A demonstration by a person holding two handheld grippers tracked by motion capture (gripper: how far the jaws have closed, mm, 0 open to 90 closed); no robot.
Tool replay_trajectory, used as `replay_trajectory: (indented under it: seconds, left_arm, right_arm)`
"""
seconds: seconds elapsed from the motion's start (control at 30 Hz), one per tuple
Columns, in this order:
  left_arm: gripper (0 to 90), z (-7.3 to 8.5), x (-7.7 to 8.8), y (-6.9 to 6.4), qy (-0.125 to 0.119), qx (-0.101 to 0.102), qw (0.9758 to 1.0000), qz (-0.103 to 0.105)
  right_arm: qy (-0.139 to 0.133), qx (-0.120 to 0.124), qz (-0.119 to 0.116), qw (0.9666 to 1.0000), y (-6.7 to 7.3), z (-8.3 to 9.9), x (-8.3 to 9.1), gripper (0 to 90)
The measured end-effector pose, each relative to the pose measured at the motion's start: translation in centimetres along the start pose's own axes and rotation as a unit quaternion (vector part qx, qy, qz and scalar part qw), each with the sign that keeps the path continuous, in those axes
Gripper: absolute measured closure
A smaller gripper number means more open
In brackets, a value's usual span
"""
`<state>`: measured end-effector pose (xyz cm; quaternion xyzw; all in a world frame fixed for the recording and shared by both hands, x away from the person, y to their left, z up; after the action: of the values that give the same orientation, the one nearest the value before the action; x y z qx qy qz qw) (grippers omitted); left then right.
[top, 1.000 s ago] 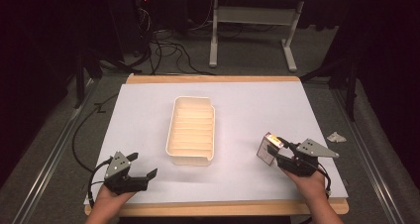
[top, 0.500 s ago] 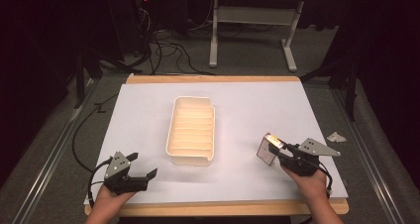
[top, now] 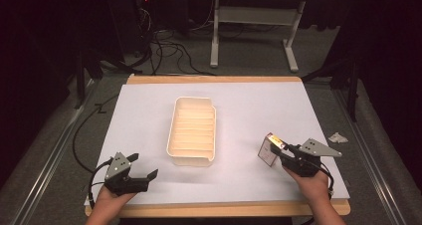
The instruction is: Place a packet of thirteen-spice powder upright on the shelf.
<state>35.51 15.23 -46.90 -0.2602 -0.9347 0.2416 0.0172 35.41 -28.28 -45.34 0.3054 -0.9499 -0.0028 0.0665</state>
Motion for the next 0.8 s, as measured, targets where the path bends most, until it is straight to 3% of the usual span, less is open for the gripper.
replay_trajectory:
  seconds: [0.63, 0.8]
  left_arm:
    - [10.2, 0.0, 0.0, 0.0, 0.001, -0.004, 1.0000, -0.001]
    - [10.2, 0.0, 0.0, 0.0, 0.000, -0.003, 1.0000, 0.000]
  right_arm:
    - [-0.013, 0.009, 0.020, 0.9997, 0.0, -1.0, 0.3, 68.0]
    - [-0.016, 0.013, 0.012, 0.9997, 0.3, -1.3, 0.2, 68.0]
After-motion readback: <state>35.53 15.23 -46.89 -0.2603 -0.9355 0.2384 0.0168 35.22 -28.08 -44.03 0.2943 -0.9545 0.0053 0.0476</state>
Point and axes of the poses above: each handheld gripper's, and its own axes: x roughly backward along the jaws, z roughly out of its underside, y roughly to its left, the point moved 5 cm from there along -x, roughly forward along the jaws, and after that the axes turned 14 degrees about -y, right-handed, at the moved point
